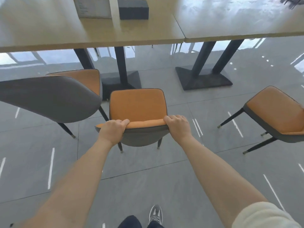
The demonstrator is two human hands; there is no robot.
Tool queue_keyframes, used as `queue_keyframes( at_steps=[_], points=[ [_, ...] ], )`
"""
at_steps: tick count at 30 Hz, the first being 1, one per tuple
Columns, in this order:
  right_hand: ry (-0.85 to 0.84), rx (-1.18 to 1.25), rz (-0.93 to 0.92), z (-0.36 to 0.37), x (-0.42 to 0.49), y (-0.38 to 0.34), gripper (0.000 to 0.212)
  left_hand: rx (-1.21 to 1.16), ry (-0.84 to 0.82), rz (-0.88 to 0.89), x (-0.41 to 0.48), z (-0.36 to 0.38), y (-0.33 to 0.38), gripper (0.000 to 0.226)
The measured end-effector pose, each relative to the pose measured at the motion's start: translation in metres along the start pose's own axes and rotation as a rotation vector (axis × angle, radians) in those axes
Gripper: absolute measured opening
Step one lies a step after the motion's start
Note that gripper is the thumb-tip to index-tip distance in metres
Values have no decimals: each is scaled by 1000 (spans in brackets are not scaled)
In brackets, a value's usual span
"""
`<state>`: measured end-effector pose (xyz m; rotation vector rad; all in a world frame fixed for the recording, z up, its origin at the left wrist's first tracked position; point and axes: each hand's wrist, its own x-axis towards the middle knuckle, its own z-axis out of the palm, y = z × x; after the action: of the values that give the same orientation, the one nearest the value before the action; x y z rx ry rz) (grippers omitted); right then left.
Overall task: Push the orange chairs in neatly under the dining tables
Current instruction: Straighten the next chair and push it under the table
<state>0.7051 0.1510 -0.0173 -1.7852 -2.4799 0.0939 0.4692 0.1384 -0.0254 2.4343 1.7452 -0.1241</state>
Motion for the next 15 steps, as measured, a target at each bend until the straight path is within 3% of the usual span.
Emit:
queue_keyframes(
  at_steps=[9,15],
  points=[
    [33,-26,-79,6,112,34,43,-38,-19,-103,93,-17,-38,29],
    [30,-28,-76,10,182,56,32,2,-53,-107,159,-33,-61,33]
  ],
)
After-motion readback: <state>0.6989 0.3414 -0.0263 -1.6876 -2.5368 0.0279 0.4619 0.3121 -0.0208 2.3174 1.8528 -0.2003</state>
